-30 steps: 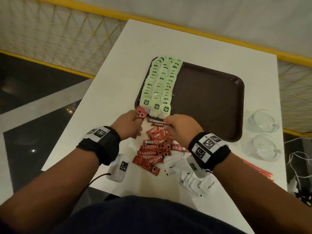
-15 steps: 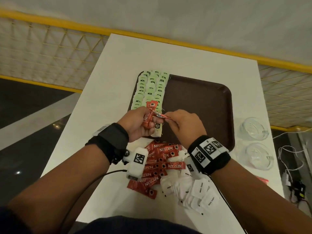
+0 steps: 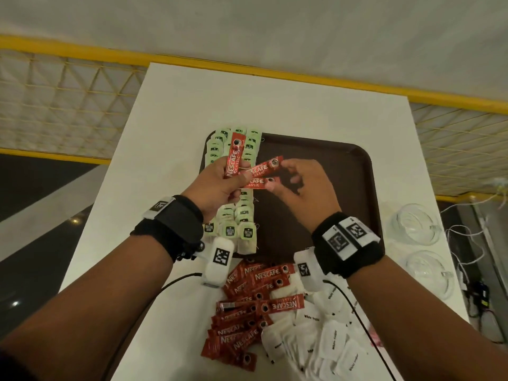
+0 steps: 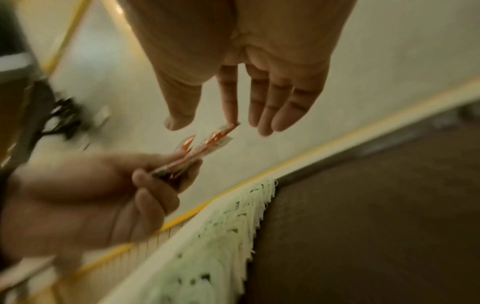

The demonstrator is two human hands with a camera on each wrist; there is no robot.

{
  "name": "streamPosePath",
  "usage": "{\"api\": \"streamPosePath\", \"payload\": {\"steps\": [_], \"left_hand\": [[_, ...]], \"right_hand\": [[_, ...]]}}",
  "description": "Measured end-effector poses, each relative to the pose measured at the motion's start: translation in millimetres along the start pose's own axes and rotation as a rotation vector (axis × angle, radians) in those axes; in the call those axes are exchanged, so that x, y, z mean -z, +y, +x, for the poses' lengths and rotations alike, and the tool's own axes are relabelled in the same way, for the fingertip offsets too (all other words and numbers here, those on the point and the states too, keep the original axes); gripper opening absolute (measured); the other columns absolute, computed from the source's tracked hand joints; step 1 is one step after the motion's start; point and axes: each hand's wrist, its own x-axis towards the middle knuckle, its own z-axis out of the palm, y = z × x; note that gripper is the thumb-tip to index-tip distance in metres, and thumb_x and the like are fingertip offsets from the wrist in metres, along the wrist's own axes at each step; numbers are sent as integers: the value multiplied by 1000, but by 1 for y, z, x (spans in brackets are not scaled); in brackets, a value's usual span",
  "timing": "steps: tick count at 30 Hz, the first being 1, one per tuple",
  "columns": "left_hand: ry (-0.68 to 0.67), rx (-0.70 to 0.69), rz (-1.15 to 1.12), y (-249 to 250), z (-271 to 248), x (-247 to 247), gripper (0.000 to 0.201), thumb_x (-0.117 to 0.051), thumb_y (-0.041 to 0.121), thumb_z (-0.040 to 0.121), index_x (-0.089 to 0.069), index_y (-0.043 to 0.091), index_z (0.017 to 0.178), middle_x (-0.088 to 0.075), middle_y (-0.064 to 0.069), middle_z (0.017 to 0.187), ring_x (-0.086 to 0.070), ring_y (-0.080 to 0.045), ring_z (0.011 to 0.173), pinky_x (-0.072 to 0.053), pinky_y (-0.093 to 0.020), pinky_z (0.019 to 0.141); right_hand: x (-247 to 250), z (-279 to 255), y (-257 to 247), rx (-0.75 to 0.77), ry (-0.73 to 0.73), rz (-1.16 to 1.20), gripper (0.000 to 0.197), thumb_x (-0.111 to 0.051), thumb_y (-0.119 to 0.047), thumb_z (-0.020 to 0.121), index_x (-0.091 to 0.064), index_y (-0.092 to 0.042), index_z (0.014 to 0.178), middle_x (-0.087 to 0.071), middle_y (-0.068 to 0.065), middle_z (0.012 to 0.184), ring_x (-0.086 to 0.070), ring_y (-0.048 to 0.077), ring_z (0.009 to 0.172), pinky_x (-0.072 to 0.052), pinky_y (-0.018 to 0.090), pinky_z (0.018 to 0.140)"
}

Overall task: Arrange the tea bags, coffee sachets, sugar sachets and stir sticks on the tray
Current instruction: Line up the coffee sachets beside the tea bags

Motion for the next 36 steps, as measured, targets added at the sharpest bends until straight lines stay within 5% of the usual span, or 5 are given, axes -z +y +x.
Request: {"api": "streamPosePath", "payload": {"steps": [4,11,15,22,36], "left_hand": [[1,-83,48,2,15,-1,18,-61,14,95,-58,19,113,-55,-2,85,-47,-10,63,-49,-27,64],[-1,-88,-36,7,45,1,14,-60,15,97,-60,17,110,-56,-3,86,-48,-7,58,-50,-23,60],[145,-89,-95,12,65,11,6,-58,14,97,-59,15,103,-55,-6,86,-46,-7,52,-46,-23,54],[246,-90,-60,15,83,35,7,-60,16,96,-60,12,102,-54,1,75,-46,-6,51,-46,-23,52],[118,-52,68,5,76,35,10,-59,17,97,-60,11,105,-48,-1,76,-45,-7,54,-49,-21,56]], "right_hand": [[3,17,7,-280,-103,361,20,-71,-26,86,-63,-19,103,-70,-1,89,-68,10,78,-54,25,71],[1,49,19,-419,-145,733,12,-67,-4,88,-67,-3,99,-69,8,79,-65,12,67,-53,20,62],[-4,79,42,-480,-11,763,7,-66,-2,89,-68,-8,91,-69,6,77,-65,12,66,-52,20,58],[-20,123,87,-632,169,531,6,-66,-6,90,-67,-11,90,-70,8,84,-66,10,65,-56,19,63],[-26,139,76,-521,238,195,22,-70,-35,86,-65,-15,93,-71,3,77,-67,12,65,-59,30,70]]}}
